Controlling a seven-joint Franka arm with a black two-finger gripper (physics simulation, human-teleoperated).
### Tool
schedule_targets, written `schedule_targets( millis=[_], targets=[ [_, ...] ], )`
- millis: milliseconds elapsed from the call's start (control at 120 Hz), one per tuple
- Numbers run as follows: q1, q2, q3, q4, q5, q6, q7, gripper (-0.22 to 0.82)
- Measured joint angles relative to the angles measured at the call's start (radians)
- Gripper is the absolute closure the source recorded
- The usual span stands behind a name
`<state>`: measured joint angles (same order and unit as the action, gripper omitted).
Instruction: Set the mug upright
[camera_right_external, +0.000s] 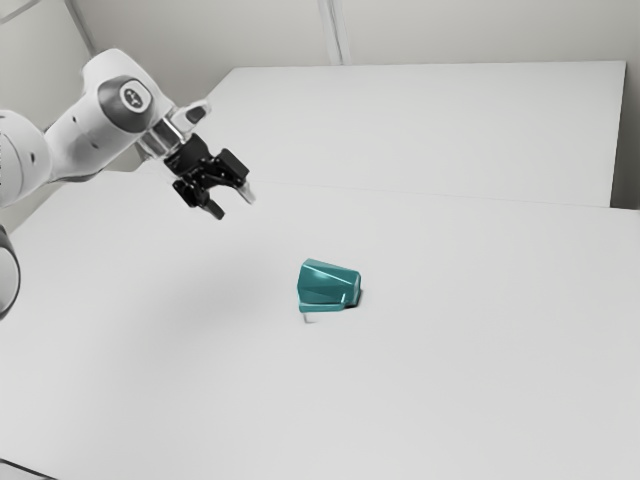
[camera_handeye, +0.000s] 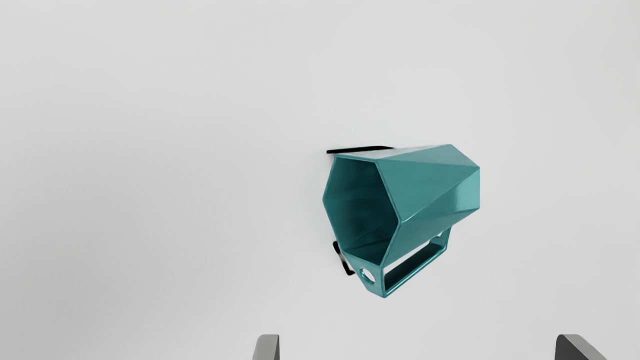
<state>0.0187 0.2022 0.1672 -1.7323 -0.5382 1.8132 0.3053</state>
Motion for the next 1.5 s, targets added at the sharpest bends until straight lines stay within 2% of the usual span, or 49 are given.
schedule_targets(
  millis=[133,425,692,1133,1200,1375,1500],
  targets=[
    [0.0,0.013,0.0,-0.086,-0.131,0.072,0.055,0.0],
    [-0.002,0.108,-0.004,-0.159,-0.328,0.162,0.184,0.0],
    [-0.013,0.121,-0.016,-0.228,-0.484,0.178,0.319,0.0],
    [-0.028,0.171,-0.074,-0.228,-0.59,0.18,0.467,0.0],
    [-0.028,0.172,-0.079,-0.228,-0.598,0.18,0.481,0.07],
    [-0.028,0.173,-0.081,-0.227,-0.604,0.18,0.512,0.49],
    [-0.03,0.172,-0.082,-0.226,-0.606,0.18,0.53,0.64]
  ],
)
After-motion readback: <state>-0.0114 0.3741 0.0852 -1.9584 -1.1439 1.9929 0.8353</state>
